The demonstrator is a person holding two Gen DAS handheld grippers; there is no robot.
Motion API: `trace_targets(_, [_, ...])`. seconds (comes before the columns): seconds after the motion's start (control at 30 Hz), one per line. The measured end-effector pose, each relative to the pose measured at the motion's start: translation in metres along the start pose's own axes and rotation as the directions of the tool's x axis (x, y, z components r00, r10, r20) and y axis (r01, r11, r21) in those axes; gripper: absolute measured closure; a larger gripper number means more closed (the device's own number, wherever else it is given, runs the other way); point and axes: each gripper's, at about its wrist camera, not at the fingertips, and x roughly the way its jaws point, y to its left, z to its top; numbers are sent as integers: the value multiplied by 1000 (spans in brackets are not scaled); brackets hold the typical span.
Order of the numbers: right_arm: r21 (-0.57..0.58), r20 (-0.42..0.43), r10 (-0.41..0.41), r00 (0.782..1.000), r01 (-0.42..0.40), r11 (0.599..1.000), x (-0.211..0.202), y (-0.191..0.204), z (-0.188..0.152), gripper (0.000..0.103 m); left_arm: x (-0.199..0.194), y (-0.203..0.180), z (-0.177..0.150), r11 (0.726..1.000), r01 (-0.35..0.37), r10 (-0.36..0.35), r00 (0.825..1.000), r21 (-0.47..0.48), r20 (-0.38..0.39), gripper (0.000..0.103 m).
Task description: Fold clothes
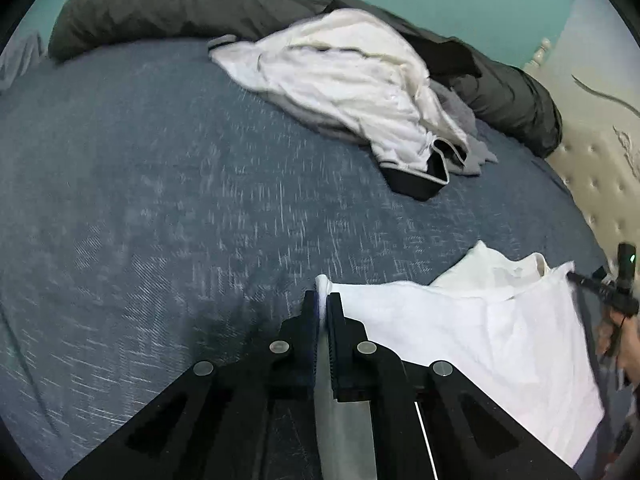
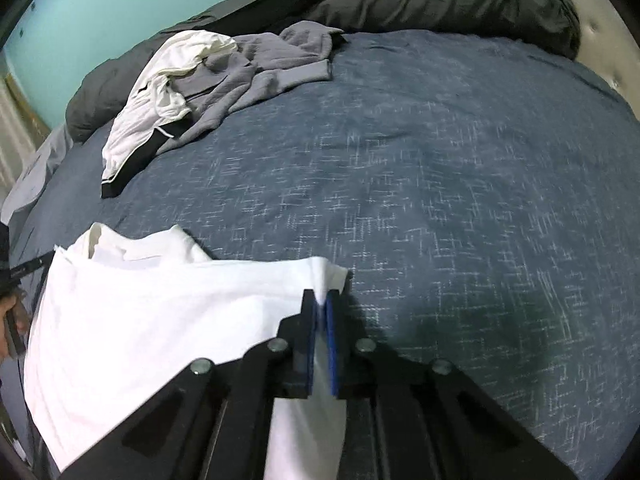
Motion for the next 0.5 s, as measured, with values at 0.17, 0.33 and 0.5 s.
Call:
trace_targets(0.17, [15,91,-27,995,26,1000,-26,-6,13,100,-18,4,10,1000,-23,23,998,-9,51,99])
trace_targets(0.33, [53,136,-90,987,84,995,-41,-12,25,100,-17,5,21,999,-34,35,998,-23,52,99])
trace_targets(0.5, [66,71,-142,987,137,988,-19,-9,32,100,6,2,21,998,-54,54,999,-39,-6,98])
